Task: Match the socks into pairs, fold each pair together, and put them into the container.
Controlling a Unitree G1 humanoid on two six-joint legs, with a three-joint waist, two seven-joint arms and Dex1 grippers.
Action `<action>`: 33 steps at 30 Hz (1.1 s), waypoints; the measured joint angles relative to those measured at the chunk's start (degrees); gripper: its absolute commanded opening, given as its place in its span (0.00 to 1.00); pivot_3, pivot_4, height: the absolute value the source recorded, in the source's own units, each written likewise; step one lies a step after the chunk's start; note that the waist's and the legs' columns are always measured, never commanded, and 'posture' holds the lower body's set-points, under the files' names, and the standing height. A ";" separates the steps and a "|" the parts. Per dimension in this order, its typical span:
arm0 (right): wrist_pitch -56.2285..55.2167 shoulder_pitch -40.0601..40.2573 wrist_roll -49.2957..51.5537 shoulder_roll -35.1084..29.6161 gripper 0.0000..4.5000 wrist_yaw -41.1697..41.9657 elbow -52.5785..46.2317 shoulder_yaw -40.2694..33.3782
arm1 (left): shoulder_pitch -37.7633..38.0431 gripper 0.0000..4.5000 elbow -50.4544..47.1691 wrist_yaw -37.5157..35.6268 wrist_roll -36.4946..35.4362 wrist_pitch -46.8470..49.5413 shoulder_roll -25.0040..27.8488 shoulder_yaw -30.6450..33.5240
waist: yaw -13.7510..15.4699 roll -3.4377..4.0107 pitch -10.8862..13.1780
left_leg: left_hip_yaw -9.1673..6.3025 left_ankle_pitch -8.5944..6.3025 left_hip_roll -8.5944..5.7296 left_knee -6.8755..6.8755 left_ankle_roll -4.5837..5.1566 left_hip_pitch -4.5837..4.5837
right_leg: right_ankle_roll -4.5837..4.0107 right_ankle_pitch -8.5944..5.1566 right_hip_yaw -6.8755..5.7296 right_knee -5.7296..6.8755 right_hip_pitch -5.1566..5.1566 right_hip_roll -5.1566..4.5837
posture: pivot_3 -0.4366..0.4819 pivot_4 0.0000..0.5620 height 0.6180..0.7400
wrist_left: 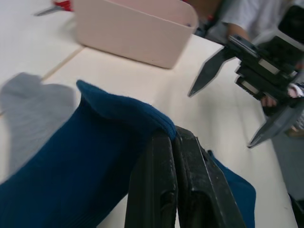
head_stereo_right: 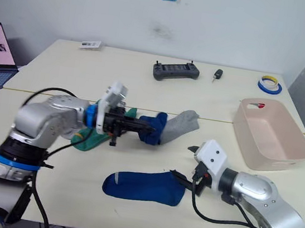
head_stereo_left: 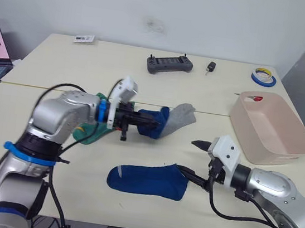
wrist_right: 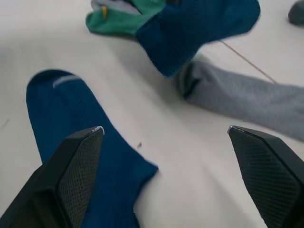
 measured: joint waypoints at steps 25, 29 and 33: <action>1.32 11.33 0.82 -6.02 1.00 0.76 -4.09 -11.23 | -2.33 0.32 16.54 -0.68 19.46 -18.66 -21.24 -12.35 | -0.04 -0.05 0.03 | -0.02 0.01 -0.04 0.07 0.06 0.02 | 0.00 0.00 0.07 0.07 0.05 0.28 | 0.48 0.27 1.00; -0.04 11.95 -0.37 -7.00 1.00 1.13 -4.01 -11.18 | -3.18 0.60 15.87 -1.06 19.44 -19.68 -20.87 -11.69 | -0.05 -0.05 0.03 | -0.01 0.02 -0.04 0.09 0.06 0.01 | 0.00 0.00 0.09 0.06 0.05 0.28 | 0.48 0.27 1.00; -3.33 12.00 -3.31 -8.93 1.00 1.92 -3.26 -10.28 | -2.45 0.87 10.15 -5.32 18.80 -20.96 -15.77 -11.26 | -0.34 -0.04 0.03 | 0.02 0.08 -0.02 0.07 -0.05 0.06 | 0.00 0.00 0.13 0.07 0.04 0.40 | 0.48 0.27 1.00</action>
